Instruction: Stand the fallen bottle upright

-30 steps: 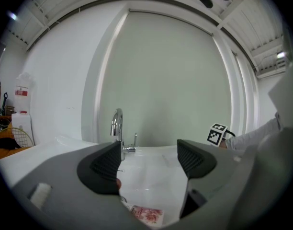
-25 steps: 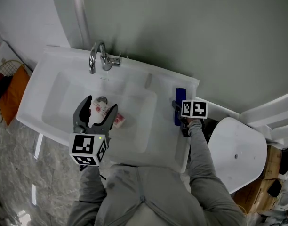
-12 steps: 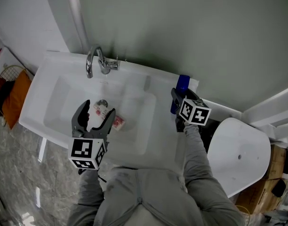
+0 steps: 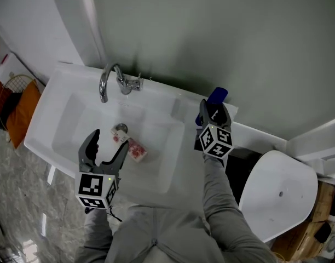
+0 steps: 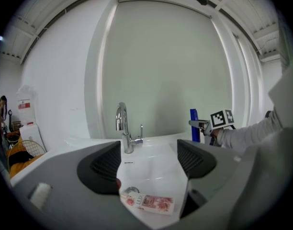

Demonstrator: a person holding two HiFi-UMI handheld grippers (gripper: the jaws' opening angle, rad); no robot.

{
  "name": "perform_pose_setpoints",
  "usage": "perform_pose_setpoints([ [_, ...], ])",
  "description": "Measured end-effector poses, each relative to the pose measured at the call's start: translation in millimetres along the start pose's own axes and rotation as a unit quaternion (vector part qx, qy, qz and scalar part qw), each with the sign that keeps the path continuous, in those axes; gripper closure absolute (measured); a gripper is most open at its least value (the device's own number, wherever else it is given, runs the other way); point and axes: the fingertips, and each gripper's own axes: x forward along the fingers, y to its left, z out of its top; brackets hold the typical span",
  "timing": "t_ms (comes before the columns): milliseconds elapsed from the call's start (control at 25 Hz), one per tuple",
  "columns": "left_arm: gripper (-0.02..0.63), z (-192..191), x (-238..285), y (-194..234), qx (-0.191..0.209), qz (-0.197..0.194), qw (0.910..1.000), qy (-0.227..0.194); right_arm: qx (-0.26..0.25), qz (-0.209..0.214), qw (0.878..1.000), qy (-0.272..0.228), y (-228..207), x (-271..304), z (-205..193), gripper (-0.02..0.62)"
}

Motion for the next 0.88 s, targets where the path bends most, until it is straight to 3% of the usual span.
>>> perform_pose_setpoints([
  [480,0.186,-10,27,-7,0.020,-0.012,0.9988,0.043,-0.050,-0.035,0.998,-0.023,-13,30,-18,0.319],
  [880,0.186,-10,37,-15,0.026,-0.020,0.9987,0.041,-0.086,-0.034,0.996,-0.013,-9,28,-33,0.318],
])
